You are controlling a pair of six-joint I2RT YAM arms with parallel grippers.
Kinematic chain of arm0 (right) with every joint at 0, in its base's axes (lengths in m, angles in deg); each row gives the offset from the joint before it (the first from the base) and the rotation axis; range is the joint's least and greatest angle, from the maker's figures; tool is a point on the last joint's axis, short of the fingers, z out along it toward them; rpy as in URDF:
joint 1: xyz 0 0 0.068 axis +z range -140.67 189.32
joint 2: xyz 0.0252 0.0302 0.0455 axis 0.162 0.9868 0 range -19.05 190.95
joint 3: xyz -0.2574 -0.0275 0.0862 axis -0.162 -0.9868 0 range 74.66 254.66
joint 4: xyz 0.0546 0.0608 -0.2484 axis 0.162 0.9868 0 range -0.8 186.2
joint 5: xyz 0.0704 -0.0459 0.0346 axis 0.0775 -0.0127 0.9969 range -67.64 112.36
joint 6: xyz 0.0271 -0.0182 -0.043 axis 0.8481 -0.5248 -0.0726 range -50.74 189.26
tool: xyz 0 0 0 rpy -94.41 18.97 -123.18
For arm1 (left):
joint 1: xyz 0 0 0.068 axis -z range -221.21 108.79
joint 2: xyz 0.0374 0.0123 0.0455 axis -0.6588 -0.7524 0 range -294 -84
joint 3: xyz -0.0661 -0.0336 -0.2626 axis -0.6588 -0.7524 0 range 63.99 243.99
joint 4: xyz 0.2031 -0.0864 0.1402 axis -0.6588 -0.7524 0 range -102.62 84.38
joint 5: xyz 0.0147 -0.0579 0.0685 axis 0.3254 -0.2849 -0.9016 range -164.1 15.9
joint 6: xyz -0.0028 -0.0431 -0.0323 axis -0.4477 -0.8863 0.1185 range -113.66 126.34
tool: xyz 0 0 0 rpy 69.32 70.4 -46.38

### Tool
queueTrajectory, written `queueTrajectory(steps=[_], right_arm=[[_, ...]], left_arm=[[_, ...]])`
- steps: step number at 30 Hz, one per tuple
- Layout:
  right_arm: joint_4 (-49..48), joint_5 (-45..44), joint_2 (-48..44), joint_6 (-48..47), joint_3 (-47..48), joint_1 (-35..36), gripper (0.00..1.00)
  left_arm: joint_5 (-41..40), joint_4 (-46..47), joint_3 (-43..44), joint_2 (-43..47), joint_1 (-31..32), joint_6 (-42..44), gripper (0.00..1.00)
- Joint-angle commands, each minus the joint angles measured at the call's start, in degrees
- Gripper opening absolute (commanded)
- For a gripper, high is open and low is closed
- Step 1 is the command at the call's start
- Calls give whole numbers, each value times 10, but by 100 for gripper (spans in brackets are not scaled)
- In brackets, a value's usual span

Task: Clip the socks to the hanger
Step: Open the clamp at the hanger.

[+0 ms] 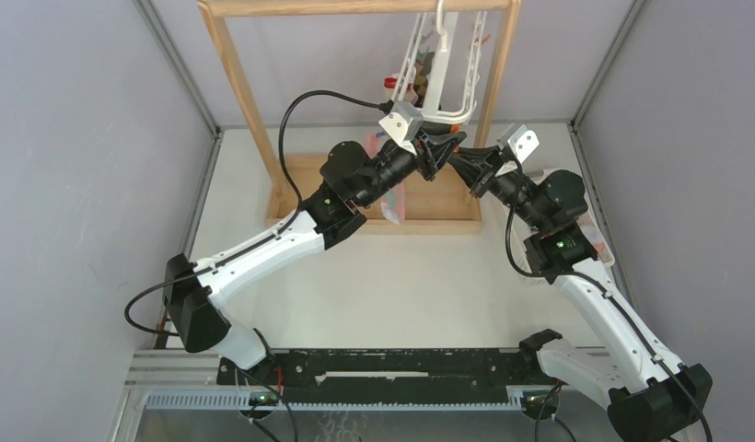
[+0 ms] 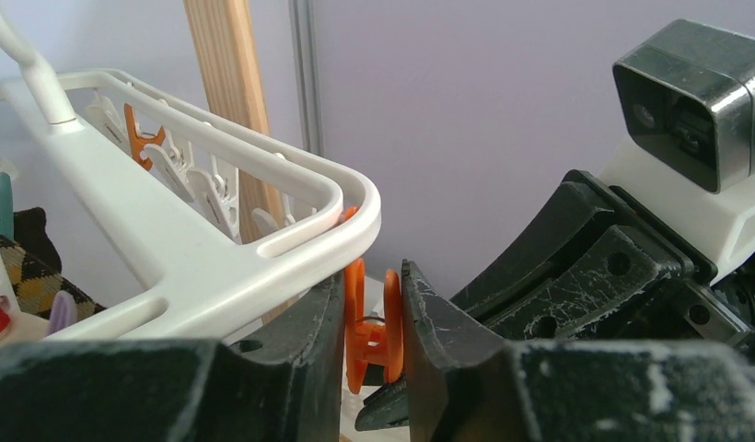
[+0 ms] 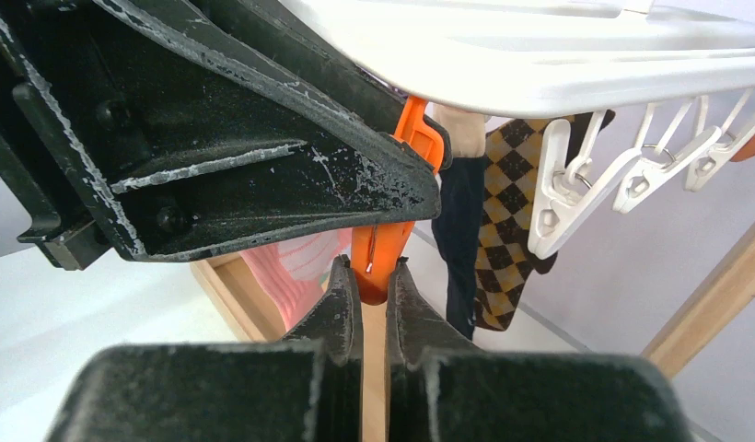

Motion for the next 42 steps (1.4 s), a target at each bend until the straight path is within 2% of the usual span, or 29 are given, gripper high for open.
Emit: queueTrajectory(steps=[1, 7, 10, 11, 12, 16, 19, 20, 21, 23, 24, 26, 34, 42], right_arm=[[-24, 17, -14, -8, 9, 2, 0], [-25, 30, -23, 4, 9, -7, 0], [-39, 40, -29, 17, 4, -16, 0], [-44, 46, -32, 25, 2, -22, 0], [-48, 53, -33, 32, 0, -27, 0], [-53, 60, -33, 45, -2, -38, 0], [-50, 46, -29, 45, -1, -38, 0], [-49, 37, -26, 44, -1, -38, 6], [-43, 27, -24, 43, 0, -38, 24], [-27, 12, -19, 38, 3, -37, 48], [-21, 8, -19, 35, 2, -34, 55], [-13, 0, -17, 27, 2, -27, 61], [-7, -32, -15, 6, 12, -2, 62], [3, -73, -4, -11, 13, 10, 56]], left_arm=[[74, -27, -27, 20, 26, 11, 29], [90, -24, -37, 23, 25, 13, 29], [103, -25, -43, 24, 25, 15, 17], [108, -26, -44, 24, 25, 16, 5], [111, -29, -45, 24, 25, 17, 1], [121, -47, -38, 22, 25, 16, 0], [93, -56, -35, 21, 24, 2, 0], [75, -59, -35, 22, 25, -5, 0], [44, -61, -35, 23, 25, -15, 0], [0, -67, -35, 24, 25, -37, 0], [-18, -70, -34, 24, 24, -50, 0], [-41, -75, -31, 24, 25, -75, 0], [-63, -70, -28, 22, 25, -157, 0], [-52, -58, -15, 11, 26, -186, 0]])
